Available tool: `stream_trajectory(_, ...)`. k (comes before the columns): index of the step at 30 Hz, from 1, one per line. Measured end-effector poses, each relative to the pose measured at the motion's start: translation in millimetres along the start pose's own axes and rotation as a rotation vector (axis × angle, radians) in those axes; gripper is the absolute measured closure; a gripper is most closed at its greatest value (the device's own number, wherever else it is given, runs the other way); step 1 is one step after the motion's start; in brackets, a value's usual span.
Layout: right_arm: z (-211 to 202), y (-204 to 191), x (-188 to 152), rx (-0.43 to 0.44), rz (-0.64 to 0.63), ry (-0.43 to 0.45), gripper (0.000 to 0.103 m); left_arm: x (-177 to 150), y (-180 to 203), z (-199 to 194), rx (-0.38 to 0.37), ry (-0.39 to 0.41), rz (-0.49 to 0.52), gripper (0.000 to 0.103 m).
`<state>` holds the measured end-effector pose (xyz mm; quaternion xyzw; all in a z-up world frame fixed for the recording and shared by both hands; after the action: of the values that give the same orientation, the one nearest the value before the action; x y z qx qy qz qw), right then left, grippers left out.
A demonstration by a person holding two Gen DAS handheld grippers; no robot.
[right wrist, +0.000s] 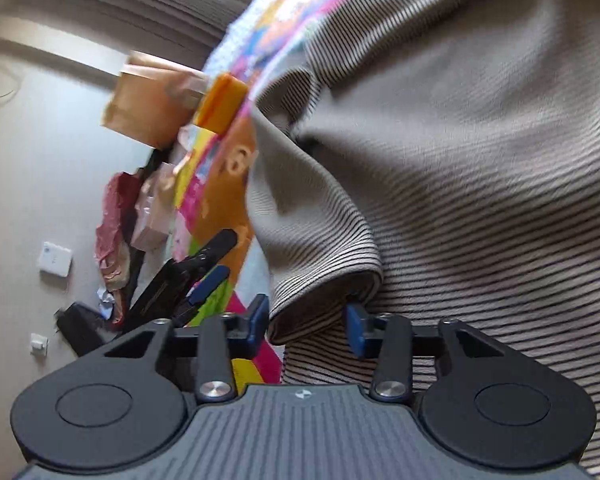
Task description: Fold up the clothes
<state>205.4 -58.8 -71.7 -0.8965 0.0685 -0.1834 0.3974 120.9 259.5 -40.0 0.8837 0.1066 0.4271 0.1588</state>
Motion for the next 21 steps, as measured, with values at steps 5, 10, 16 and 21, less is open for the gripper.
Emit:
stream_trajectory(5,10,-30,13,-0.090,-0.229,0.122,0.082,-1,0,1,-0.003,-0.003,0.005,0.000)
stream_trajectory(10,-1,-66,25,-0.099,-0.430,0.179,0.097,0,1,2,-0.002,-0.010,0.007,0.000)
stream_trajectory(16,-52,-134,62,-0.093,-0.688,0.379,0.099,2,5,6,0.023,-0.024,0.006,0.000)
stream_trajectory(21,-98,-163,86,-0.104,-0.761,0.533,0.099,3,11,10,0.059,-0.031,0.021,0.000)
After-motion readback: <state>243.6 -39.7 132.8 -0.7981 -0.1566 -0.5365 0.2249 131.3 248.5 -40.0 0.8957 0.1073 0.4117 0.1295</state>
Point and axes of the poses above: each gripper's, at about its wrist camera, not at the fingertips, and z roughly the way its jaws point, y to its right, x to its top, the point moved 2 cm from there along z, roughly the way its jaws point, and after that the axes turned 1 degree about -x, right-handed, at the moved point
